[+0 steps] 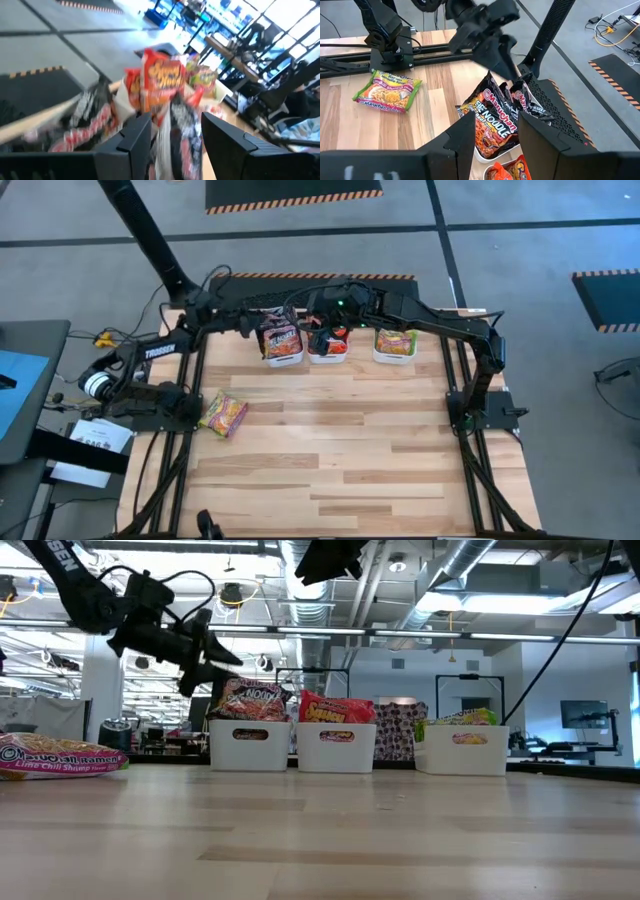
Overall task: Sort Maruchan noodles
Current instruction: Put the black noodle pack into the left white bin
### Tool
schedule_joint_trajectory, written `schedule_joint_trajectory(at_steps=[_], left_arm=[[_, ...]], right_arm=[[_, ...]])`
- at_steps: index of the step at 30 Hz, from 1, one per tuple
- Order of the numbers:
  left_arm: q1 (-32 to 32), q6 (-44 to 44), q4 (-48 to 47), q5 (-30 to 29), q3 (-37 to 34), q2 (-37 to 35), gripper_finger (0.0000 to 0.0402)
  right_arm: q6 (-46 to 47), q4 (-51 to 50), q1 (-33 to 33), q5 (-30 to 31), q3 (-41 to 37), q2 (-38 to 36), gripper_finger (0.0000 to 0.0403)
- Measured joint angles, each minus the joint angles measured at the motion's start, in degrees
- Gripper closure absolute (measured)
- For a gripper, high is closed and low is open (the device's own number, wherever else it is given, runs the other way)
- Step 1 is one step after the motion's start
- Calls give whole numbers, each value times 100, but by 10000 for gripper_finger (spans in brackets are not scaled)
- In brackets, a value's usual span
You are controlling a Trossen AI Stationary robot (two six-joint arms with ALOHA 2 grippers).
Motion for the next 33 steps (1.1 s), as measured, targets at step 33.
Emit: schedule_joint_trajectory(at_steps=[33], left_arm=[[-2434,1800,-4403,-2971,1772,0,252]], right_arm=[[46,-125,0,-8,0,0,232]])
